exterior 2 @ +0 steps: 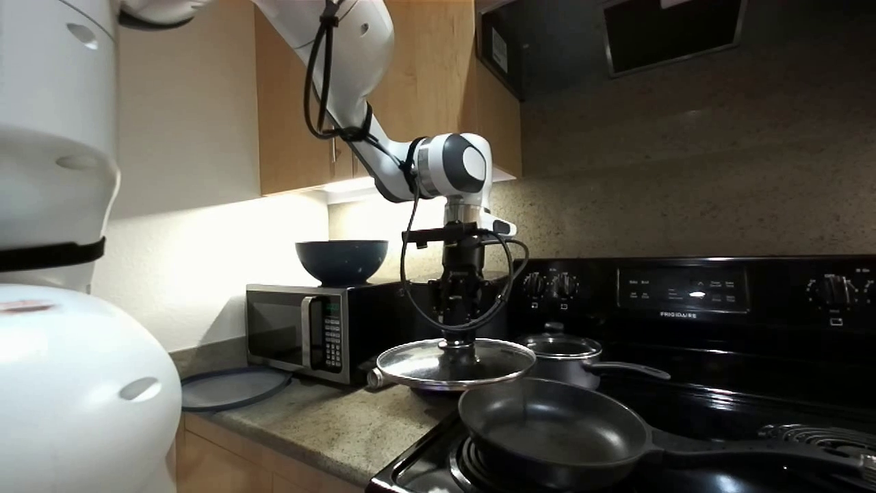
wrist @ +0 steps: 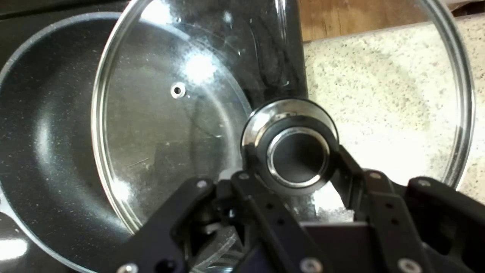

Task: Remove the glass lid from the pan and put it on the left side of the counter

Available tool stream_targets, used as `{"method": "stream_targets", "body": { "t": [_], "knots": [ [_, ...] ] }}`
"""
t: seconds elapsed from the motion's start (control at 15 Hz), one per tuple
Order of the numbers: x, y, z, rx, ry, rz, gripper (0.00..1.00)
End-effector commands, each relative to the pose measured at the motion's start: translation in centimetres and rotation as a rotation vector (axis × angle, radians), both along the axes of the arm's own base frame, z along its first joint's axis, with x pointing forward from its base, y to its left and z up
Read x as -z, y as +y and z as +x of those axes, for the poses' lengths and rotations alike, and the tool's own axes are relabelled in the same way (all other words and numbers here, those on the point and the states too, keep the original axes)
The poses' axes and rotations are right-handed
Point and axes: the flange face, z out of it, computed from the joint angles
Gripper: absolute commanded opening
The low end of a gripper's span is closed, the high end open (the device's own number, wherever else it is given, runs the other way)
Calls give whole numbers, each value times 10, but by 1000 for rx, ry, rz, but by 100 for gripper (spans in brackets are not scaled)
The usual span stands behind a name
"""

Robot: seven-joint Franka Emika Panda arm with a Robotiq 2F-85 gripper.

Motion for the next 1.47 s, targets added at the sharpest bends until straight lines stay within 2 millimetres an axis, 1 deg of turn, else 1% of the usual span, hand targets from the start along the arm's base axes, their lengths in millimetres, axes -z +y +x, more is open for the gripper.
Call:
{"method": "stream_targets", "body": {
  "t": [0.0,0.2,0.33,0.47,0.6,0.87,1.0,1.07,1.27,1.4],
  "knots": [
    [2,59,13,-83,-8,-88,25],
    [14,119,18,-195,7,-178,25],
    [24,155,20,-267,14,-231,25],
    [37,185,21,-333,31,-279,25],
    [49,206,23,-391,50,-310,25],
    [73,236,32,-494,89,-323,25],
    [83,247,36,-547,111,-294,25],
    [85,251,37,-585,119,-265,25],
    [84,252,43,-690,134,-174,25],
    [82,245,45,-757,154,-143,25]
  ]
}}
